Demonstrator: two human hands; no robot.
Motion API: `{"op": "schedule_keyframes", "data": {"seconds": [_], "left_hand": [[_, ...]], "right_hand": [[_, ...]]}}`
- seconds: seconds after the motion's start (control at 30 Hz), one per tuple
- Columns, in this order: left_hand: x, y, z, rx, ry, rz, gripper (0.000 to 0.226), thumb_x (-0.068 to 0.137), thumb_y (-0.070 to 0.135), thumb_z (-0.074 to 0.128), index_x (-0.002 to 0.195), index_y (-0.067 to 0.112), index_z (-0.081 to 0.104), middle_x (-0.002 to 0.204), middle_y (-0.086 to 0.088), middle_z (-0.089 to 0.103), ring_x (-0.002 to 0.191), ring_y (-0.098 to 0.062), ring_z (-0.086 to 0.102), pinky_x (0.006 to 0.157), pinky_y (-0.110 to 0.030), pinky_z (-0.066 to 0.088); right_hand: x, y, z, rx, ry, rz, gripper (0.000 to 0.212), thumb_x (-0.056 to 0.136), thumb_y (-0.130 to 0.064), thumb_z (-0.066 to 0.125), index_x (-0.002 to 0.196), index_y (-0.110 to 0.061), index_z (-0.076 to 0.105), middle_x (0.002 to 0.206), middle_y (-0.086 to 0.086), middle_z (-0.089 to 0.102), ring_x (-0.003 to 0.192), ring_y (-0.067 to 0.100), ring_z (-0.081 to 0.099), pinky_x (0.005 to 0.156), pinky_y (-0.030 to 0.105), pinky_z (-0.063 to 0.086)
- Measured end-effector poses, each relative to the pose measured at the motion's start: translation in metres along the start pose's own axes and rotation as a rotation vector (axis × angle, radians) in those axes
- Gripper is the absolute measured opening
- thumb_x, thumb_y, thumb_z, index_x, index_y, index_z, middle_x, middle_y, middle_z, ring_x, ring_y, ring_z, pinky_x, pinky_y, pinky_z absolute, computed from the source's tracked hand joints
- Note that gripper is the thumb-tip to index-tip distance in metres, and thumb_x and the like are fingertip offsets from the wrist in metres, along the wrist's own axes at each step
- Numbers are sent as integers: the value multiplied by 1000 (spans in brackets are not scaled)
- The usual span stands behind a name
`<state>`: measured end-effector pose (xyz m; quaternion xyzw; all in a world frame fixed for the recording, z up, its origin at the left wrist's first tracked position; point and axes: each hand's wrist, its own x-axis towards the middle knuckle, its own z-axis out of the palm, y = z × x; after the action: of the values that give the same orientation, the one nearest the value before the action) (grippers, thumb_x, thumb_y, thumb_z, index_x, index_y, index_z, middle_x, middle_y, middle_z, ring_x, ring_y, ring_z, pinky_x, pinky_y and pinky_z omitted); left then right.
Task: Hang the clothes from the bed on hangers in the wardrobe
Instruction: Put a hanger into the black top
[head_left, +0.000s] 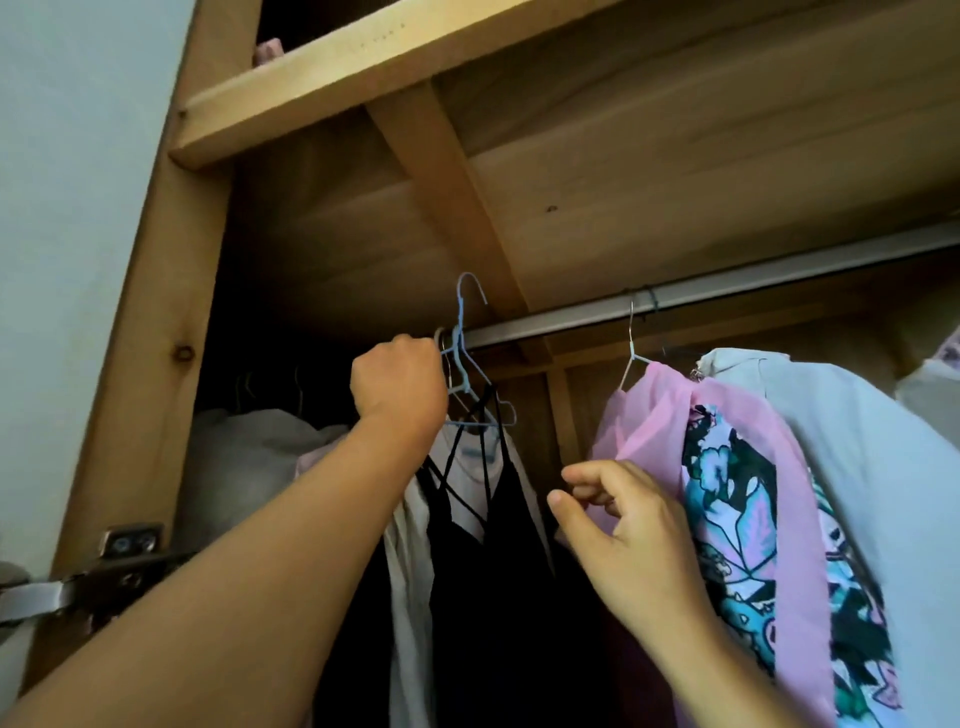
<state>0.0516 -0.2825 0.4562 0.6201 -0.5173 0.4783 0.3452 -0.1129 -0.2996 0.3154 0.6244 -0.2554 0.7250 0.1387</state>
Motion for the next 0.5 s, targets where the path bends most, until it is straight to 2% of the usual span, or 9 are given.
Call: {"op": "schedule_keyframes", "data": {"seconds": [0.1, 0.2, 0.27, 0.4, 0.5], "left_hand": [[7, 5, 10, -8, -32, 25, 17, 90, 5, 46, 94, 11, 62, 75, -3, 48, 73, -24, 51, 58, -33, 39], [9, 9, 23, -24, -49, 26, 17, 91, 5, 46, 95, 10, 62, 94, -7, 60, 87, -26, 60, 60, -33, 39], [10, 10, 30, -13, -40, 10, 19, 91, 6, 46, 99, 11, 62, 104, -8, 61, 95, -27, 61, 63, -32, 40], [16, 12, 47, -43, -48, -5, 22, 92, 11, 48, 108, 14, 63, 107, -8, 58, 97, -27, 60, 64, -32, 39], [18, 12, 56, -97, -44, -27, 23, 93, 12, 49, 111, 15, 63, 109, -9, 54, 94, -27, 60, 62, -32, 39]], "right_hand": [[4, 4, 0, -12, 9, 5, 18, 71, -37, 62, 86, -27, 67, 80, -15, 61, 81, 10, 60, 71, 26, 50], [7, 5, -1, -26, 25, -3, 21, 71, -36, 63, 86, -22, 69, 79, -11, 63, 80, 13, 60, 73, 35, 52], [9, 6, -2, -34, 18, -1, 22, 71, -36, 62, 87, -22, 69, 80, -10, 63, 81, 13, 61, 74, 37, 53], [11, 11, -4, -72, 13, -9, 23, 72, -39, 61, 87, -22, 68, 79, -11, 62, 80, 12, 60, 73, 33, 52], [10, 12, -3, -93, 3, -25, 35, 71, -51, 52, 86, -24, 68, 77, -14, 60, 79, 9, 59, 72, 27, 49]]}}
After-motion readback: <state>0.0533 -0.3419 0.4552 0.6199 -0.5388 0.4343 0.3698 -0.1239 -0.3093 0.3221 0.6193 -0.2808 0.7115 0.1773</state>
